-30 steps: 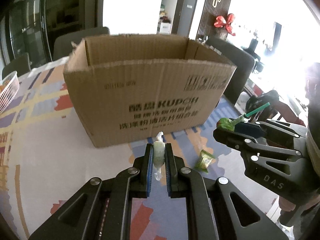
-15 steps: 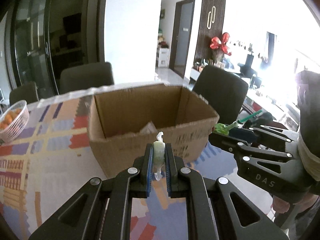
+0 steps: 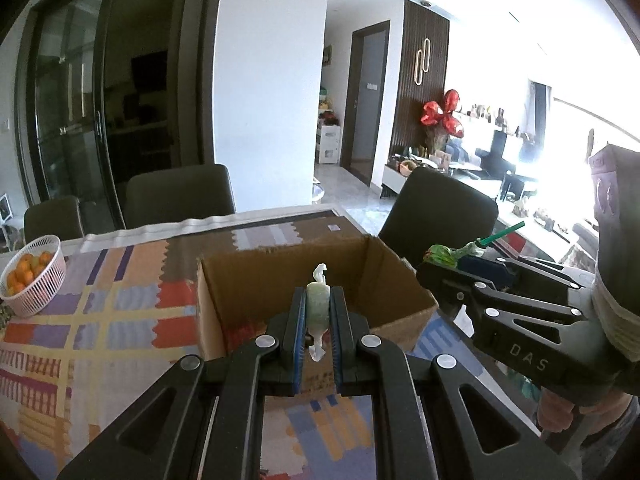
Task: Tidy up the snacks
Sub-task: 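Carry the white candy and lollipop over the box and open both tools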
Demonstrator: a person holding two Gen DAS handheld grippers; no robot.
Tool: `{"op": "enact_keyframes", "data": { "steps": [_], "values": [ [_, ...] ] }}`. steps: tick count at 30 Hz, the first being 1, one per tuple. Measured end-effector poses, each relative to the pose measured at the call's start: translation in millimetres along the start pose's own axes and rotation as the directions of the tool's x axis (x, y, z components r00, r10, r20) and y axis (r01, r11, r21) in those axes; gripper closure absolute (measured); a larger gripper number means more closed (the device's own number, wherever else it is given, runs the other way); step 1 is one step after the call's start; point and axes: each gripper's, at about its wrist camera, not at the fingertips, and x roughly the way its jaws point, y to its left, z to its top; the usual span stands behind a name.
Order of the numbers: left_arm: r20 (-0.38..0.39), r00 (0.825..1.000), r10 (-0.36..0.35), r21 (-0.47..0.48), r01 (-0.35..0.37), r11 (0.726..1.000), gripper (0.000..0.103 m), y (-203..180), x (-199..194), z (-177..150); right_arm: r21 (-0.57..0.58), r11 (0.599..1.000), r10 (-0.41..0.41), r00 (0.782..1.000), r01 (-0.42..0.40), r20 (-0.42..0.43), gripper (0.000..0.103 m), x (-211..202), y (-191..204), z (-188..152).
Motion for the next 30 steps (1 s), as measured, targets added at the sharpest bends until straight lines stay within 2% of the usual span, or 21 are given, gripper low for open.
{"op": "enact_keyframes", "data": {
  "steps": [12,23,25,26,27,28,30],
  "values": [
    [-0.062,0.998,0.003,-0.023,-0.004,1.000,0.090,19,31,23,-0.008,1.000,-0.011,1.000,0.011,-0.028,0.075,31,-1,24],
    [-0.207,0.978,-0.008,-0.087,-0.010,0.996,0.090,36,79,20,-0.019,1.000,-0.019,0.994,0.017,-0.112,0.075,66,-7,23],
    [-0.212,0.977,0.012,-0.088,-0.032,0.996,0.083,36,81,18,-0.011,1.000,-0.017,0.991,0.015,-0.129,0.075,73,-7,22],
    [-0.212,0.977,0.030,-0.088,-0.050,0.995,0.066,36,80,17,-0.008,1.000,-0.016,0.991,0.015,-0.136,0.075,76,-7,22],
    [-0.205,0.978,0.041,-0.090,-0.060,0.994,0.057,36,79,16,0.006,1.000,-0.014,0.989,0.015,-0.147,0.073,79,-9,20],
    [-0.197,0.979,0.045,-0.090,-0.063,0.994,0.056,37,77,15,0.019,1.000,-0.013,0.988,0.017,-0.156,0.066,80,-11,19],
    [-0.194,0.980,0.051,-0.087,-0.068,0.994,0.055,36,73,13,0.050,0.999,-0.007,0.987,0.016,-0.163,0.059,81,-14,16]
  ]
}}
